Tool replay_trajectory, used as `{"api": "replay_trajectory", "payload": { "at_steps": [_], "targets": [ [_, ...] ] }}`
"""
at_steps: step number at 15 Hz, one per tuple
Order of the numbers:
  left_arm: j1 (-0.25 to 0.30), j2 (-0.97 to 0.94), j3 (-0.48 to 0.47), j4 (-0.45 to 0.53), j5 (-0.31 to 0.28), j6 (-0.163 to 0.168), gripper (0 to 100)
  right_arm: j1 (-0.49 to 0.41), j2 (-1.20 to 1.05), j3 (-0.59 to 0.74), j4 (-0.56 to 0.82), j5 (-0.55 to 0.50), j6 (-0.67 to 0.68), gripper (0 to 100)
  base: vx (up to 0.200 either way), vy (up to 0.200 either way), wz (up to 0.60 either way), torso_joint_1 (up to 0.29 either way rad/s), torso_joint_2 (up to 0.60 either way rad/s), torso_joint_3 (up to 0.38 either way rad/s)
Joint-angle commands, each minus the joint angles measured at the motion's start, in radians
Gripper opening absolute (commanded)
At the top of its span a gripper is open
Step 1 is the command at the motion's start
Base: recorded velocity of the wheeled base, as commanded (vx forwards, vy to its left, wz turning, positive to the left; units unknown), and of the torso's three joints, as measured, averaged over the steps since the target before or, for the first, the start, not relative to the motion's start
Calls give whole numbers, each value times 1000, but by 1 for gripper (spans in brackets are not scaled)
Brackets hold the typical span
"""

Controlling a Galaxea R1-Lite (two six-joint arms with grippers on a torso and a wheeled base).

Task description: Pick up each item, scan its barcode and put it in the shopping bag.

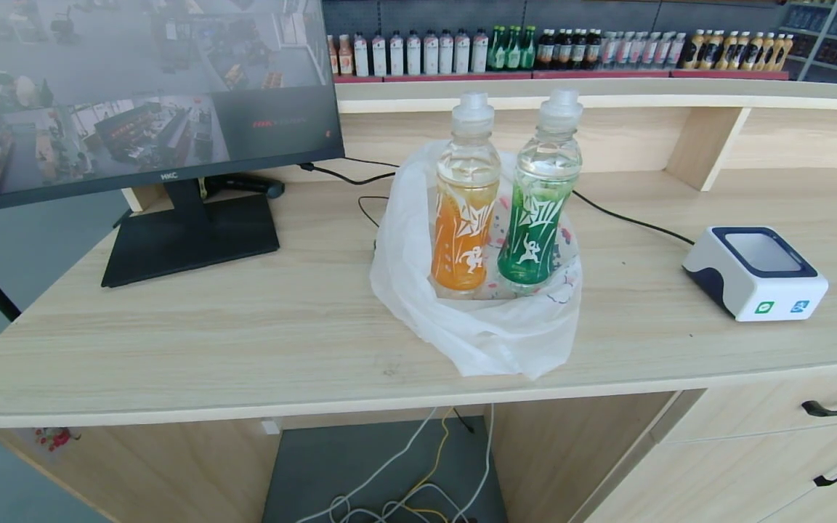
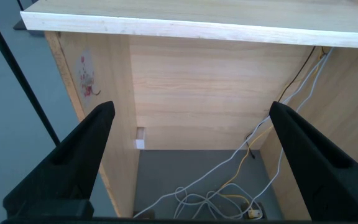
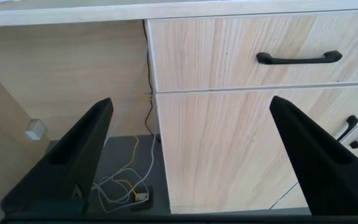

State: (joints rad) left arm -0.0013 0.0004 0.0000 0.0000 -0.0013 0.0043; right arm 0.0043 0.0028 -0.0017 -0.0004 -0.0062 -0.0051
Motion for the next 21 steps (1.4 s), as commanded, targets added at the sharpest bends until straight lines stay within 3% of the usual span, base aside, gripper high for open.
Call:
{"api": "replay_trajectory", "payload": {
  "at_steps": [1, 7, 21],
  "targets": [
    [0, 0, 0, 0, 0, 3, 100, 0, -1, 0, 0, 0, -1, 100, 0, 0, 0, 0, 0, 0],
    [0, 0, 0, 0, 0, 3, 100, 0, -1, 0, 0, 0, -3, 100, 0, 0, 0, 0, 0, 0],
    [0, 0, 0, 0, 0, -3, 100, 0, -1, 0, 0, 0, -3, 100, 0, -200, 0, 3, 3, 2]
  ]
}}
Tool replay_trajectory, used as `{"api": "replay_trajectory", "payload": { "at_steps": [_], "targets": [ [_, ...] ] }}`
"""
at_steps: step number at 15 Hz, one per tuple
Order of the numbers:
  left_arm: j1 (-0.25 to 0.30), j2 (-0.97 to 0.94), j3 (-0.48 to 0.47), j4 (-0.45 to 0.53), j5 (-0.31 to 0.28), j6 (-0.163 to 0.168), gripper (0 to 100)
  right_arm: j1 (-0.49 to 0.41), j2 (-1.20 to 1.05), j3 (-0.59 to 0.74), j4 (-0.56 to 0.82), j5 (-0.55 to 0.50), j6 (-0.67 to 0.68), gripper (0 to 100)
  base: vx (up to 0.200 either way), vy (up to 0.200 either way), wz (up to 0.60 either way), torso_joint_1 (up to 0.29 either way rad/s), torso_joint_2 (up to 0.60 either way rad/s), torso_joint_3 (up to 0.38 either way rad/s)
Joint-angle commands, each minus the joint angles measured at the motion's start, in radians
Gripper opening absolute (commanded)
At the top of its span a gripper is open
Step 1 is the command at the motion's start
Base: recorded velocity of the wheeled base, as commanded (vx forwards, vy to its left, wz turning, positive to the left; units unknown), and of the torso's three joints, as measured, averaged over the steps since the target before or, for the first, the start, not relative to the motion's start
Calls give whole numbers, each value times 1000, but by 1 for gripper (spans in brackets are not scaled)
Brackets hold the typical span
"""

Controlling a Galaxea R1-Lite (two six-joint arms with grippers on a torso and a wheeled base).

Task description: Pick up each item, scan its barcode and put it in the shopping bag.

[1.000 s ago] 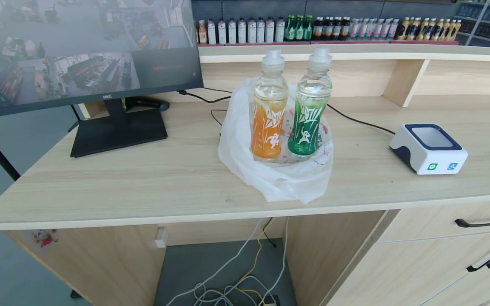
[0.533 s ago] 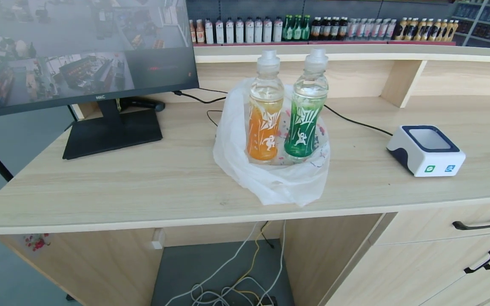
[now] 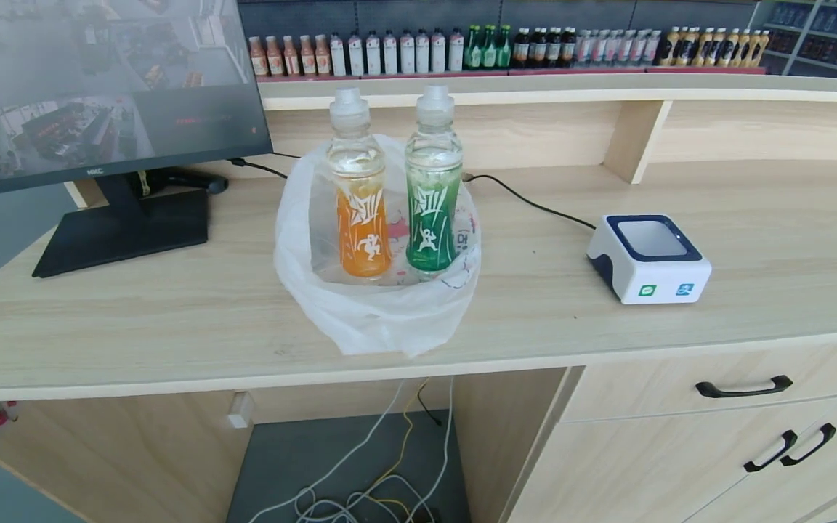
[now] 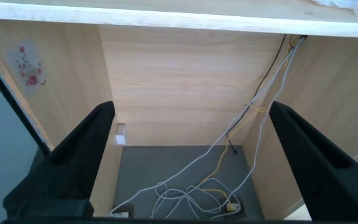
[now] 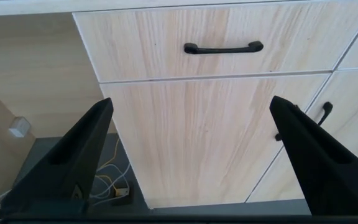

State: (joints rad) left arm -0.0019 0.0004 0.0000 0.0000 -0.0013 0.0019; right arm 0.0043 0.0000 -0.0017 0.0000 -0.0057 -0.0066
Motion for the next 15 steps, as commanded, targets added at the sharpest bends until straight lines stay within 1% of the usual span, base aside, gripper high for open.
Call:
{"api": "replay_trajectory", "payload": {
  "at_steps": [1, 15],
  "targets": [
    [0, 0, 0, 0, 0, -3, 100, 0, 2, 0, 0, 0, 0, 100, 0, -200, 0, 7, -2, 2],
    [2, 0, 0, 0, 0, -5, 100, 0, 2, 0, 0, 0, -3, 100, 0, -200, 0, 4, 1, 3]
  ]
}}
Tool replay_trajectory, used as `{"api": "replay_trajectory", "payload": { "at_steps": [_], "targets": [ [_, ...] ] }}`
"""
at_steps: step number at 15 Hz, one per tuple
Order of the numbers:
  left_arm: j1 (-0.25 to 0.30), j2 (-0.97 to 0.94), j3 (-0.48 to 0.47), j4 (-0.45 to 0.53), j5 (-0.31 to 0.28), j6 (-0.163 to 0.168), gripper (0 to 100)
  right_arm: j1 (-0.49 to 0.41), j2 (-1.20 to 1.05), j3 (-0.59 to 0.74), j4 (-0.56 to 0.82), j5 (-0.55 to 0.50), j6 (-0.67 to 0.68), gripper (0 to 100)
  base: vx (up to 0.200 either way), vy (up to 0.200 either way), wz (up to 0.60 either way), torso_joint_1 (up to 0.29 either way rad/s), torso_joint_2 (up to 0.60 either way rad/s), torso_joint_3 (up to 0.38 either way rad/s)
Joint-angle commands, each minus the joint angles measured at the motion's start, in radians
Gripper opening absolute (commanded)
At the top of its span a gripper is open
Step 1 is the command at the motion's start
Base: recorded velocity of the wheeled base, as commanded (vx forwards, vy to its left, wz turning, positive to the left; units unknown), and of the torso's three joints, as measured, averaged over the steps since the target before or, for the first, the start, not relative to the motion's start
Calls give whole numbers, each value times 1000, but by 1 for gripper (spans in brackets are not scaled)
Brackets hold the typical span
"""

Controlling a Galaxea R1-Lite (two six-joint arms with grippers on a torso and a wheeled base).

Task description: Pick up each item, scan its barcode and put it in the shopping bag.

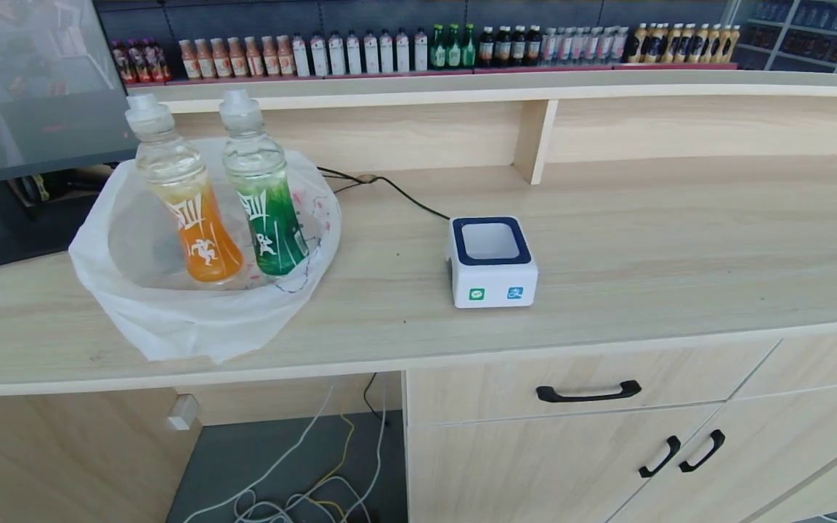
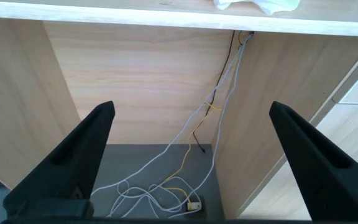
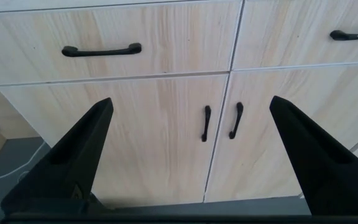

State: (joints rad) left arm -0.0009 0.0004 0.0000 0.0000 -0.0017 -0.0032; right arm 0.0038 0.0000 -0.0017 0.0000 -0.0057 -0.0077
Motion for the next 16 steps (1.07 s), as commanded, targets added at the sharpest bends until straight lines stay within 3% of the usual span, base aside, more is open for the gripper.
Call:
{"api": "replay_trajectory", "payload": {
  "at_steps": [1, 16],
  "targets": [
    [-1, 0, 0, 0, 0, 0, 100, 1, 2, 0, 0, 0, -2, 100, 0, -200, 0, 2, -2, 2],
    [1, 0, 0, 0, 0, 3, 100, 1, 2, 0, -2, 0, 5, 100, 0, -13, 0, 0, 0, 0]
  ]
}}
